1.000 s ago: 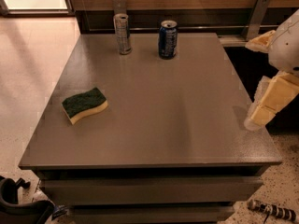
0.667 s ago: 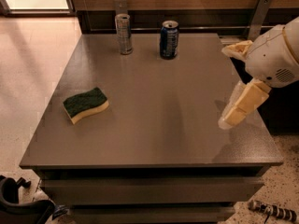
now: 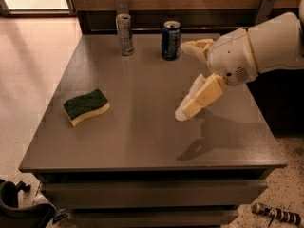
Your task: Pick sponge
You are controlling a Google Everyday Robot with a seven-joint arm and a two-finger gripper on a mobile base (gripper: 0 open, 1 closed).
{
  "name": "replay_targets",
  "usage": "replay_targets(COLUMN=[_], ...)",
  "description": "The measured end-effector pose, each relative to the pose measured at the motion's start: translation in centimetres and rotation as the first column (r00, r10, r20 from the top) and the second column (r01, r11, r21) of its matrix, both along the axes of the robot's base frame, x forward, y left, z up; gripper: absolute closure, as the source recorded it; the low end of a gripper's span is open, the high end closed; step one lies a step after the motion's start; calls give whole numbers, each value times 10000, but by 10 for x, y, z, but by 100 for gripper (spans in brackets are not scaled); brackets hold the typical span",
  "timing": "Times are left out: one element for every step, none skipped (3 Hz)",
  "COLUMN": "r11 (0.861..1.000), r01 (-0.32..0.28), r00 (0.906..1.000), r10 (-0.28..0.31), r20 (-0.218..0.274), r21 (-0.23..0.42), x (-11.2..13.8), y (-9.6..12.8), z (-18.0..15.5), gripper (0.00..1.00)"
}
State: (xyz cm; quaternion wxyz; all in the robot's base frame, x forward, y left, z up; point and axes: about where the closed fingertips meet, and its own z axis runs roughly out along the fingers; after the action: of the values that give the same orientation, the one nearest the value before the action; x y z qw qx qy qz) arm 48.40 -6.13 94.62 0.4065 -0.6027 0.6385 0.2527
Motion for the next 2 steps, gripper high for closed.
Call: replay_targets(r11=[9957,9957], r01=[54,52], r00=[9997,9997], r10=[-32,-30], r20=[-239,-244], r21=[925,921], x=[0,0], y=[33,34], z=[12,12], gripper=[0,0])
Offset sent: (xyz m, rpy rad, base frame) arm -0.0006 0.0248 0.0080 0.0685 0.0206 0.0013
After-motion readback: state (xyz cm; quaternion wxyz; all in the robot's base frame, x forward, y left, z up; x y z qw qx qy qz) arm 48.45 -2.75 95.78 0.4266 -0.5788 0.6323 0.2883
